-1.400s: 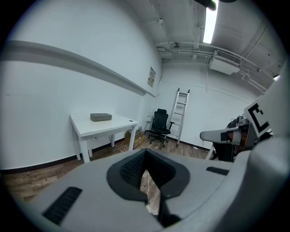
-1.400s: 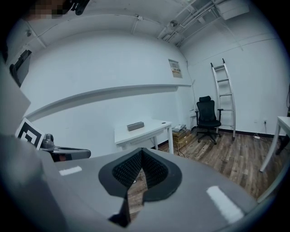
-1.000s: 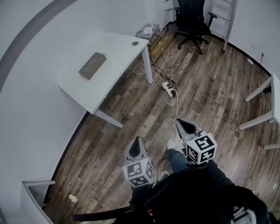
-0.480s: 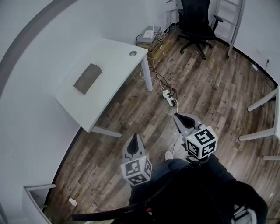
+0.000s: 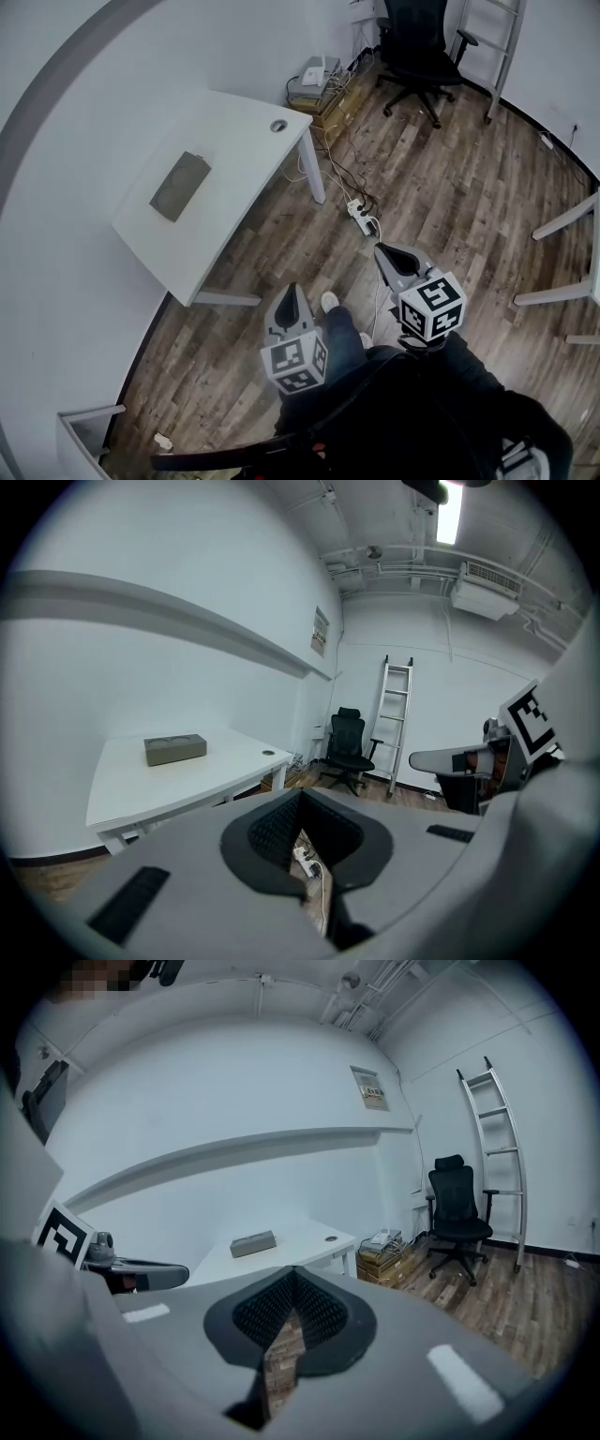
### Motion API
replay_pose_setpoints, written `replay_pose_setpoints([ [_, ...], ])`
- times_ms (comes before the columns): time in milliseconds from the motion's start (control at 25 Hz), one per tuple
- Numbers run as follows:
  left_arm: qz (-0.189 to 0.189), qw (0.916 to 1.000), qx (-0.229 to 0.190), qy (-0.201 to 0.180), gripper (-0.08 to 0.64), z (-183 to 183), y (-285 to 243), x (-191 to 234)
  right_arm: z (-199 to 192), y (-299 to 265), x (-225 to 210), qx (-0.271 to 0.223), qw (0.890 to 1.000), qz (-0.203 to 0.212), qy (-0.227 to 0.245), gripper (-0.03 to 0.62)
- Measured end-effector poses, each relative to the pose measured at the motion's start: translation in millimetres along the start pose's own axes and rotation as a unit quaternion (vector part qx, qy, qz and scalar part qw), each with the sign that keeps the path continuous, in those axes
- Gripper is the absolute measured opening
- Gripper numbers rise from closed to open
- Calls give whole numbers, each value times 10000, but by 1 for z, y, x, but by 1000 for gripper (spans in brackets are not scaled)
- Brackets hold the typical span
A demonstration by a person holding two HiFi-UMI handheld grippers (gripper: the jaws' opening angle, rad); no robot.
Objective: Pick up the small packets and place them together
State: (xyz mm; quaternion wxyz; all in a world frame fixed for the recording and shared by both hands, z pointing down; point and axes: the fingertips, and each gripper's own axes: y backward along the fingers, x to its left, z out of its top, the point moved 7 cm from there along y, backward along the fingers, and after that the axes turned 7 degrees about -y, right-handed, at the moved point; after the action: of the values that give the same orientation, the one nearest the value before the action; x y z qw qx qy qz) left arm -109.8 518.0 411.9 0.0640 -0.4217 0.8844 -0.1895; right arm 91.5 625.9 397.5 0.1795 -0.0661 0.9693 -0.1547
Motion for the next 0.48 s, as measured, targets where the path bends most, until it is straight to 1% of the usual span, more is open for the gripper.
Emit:
replay_pose_setpoints([
  [240,-194,9998,14,-8,0,17,-59,17,17,-49,-18,-21,9999,-101,-21,-6],
  [480,-375,9993,-70,-65,0,56,-126,43,53,-107,-32,-80,9998,-181,28,-6],
])
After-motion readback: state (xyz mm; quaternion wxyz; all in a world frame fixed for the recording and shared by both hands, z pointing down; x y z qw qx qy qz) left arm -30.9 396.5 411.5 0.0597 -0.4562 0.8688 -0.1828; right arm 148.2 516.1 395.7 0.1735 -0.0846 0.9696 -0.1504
